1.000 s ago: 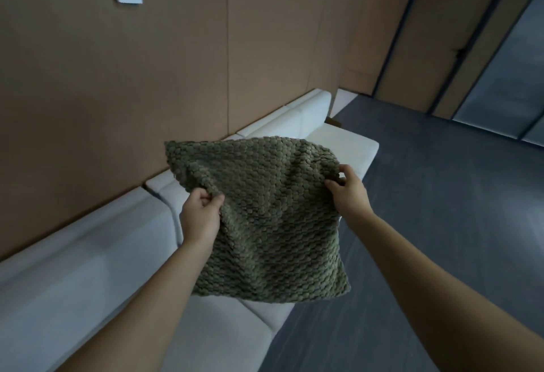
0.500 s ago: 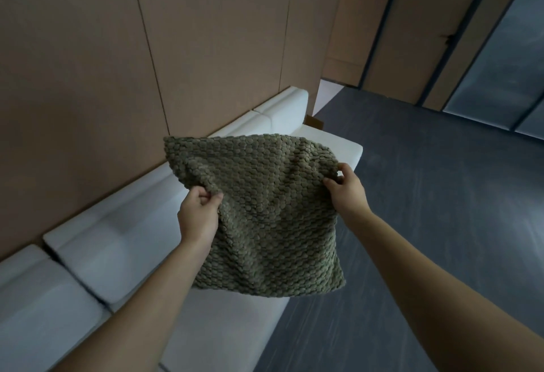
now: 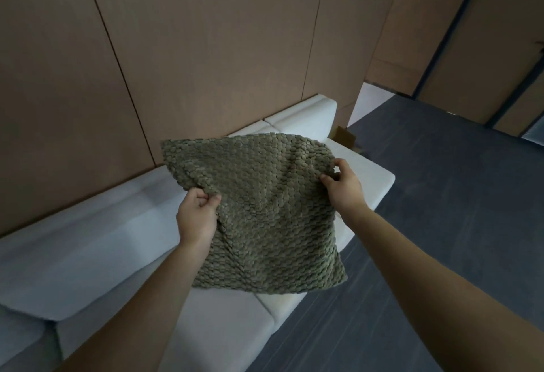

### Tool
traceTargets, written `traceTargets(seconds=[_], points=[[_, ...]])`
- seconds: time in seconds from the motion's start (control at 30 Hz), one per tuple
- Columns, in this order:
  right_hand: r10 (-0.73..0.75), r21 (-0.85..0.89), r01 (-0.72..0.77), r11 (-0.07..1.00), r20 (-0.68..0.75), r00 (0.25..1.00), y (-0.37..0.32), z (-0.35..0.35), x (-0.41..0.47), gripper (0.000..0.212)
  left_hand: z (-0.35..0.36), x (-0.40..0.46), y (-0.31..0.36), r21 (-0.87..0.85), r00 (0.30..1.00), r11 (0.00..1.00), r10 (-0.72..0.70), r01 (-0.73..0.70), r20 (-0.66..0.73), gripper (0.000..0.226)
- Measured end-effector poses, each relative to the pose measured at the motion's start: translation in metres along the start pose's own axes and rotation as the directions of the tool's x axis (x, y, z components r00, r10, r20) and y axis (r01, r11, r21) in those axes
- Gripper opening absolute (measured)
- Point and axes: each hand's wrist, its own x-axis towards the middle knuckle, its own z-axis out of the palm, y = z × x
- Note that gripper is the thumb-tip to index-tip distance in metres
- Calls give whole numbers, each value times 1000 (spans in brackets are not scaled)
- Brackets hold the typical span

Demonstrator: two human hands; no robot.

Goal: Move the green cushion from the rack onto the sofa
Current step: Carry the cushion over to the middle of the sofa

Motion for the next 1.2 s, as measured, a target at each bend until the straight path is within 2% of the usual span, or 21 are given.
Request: traceTargets(seconds=[0.33, 0.73, 0.9, 1.03, 1.2], points=[[0, -101, 15, 995, 148, 989, 53, 21, 182, 52, 131, 119, -26, 96, 993, 992, -68, 78, -99, 24], [-23, -183, 97, 978, 369, 929, 92, 89, 344, 56, 201, 207, -48, 88, 944, 967, -209, 238, -254, 18], [2, -174, 101, 979, 509, 861, 128, 119, 401, 56, 234, 215, -67, 12, 885, 950, -287, 313, -365, 7], [0, -146, 112, 983, 608, 794, 159, 134, 440, 56, 266, 218, -87, -4, 786, 909, -363, 417, -501, 26], [-53, -121, 180, 976, 670, 740, 197, 145, 473, 56, 305, 221, -116, -11, 728, 880, -400, 475, -557, 24]])
